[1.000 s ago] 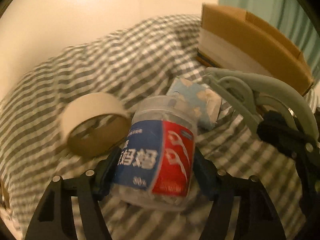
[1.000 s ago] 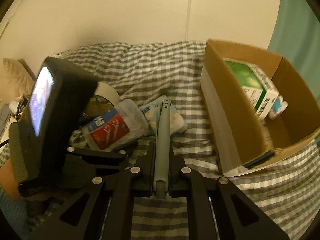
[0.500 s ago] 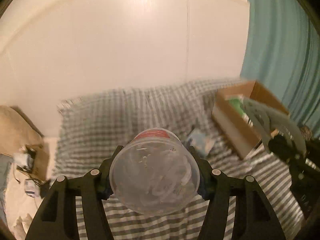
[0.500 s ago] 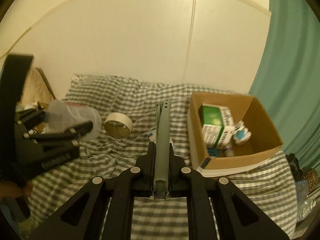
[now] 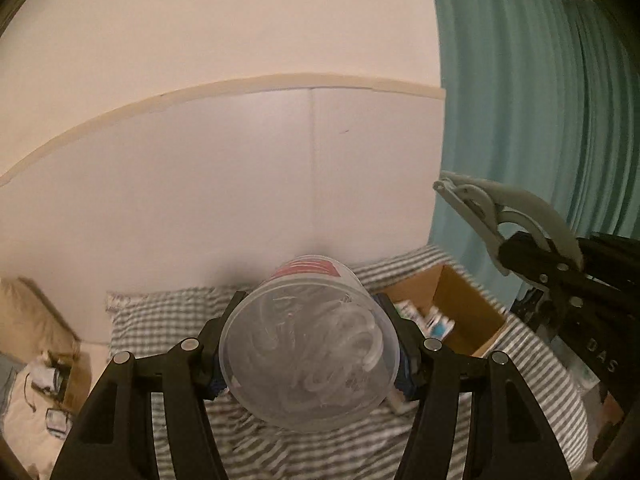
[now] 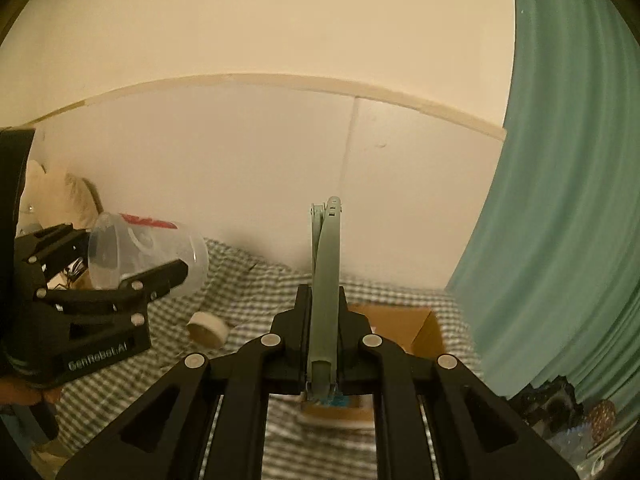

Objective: Organize objects
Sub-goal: 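Place the cable and plastic cup into the cardboard box and release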

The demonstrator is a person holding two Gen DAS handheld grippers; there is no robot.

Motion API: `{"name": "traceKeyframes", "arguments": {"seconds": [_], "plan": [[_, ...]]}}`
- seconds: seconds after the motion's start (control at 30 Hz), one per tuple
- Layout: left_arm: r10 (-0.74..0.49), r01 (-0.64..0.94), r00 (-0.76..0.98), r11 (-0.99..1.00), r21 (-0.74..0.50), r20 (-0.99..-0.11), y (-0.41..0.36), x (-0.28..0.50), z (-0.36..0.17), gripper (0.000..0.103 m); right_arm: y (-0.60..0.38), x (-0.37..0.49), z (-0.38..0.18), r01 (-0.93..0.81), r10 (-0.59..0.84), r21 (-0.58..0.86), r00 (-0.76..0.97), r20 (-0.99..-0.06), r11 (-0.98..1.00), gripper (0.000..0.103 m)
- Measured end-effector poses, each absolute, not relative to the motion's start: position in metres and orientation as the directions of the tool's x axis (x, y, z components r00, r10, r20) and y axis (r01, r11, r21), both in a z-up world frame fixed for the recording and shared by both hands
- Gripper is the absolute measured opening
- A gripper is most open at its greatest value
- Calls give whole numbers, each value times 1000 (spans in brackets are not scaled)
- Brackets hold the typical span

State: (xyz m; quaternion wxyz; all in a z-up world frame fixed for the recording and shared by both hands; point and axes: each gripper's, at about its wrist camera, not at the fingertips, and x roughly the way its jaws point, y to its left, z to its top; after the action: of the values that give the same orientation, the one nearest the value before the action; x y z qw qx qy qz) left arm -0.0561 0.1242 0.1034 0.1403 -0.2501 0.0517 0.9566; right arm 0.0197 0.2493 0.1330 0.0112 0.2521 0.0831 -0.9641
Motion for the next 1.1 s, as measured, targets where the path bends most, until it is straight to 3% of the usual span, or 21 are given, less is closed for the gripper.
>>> {"name": "traceKeyframes", "arguments": {"seconds": [0.2,0.43,1.1], "plan": [[275,-333,-816,-943,24,-508,178,-90,94,63,291,-16,127,20,78,-182,-853,-516,-983,9],[293,-375,-757,-927,21,-584,236,-135,44,63,346,-55,88,-23,118,-165,-799,-590,-986,9],[297,-431,-640,-902,10,-709,278,-176,-45,63,403,-117,-6,-68,109,-86,-658,-745,-994,9]]}}
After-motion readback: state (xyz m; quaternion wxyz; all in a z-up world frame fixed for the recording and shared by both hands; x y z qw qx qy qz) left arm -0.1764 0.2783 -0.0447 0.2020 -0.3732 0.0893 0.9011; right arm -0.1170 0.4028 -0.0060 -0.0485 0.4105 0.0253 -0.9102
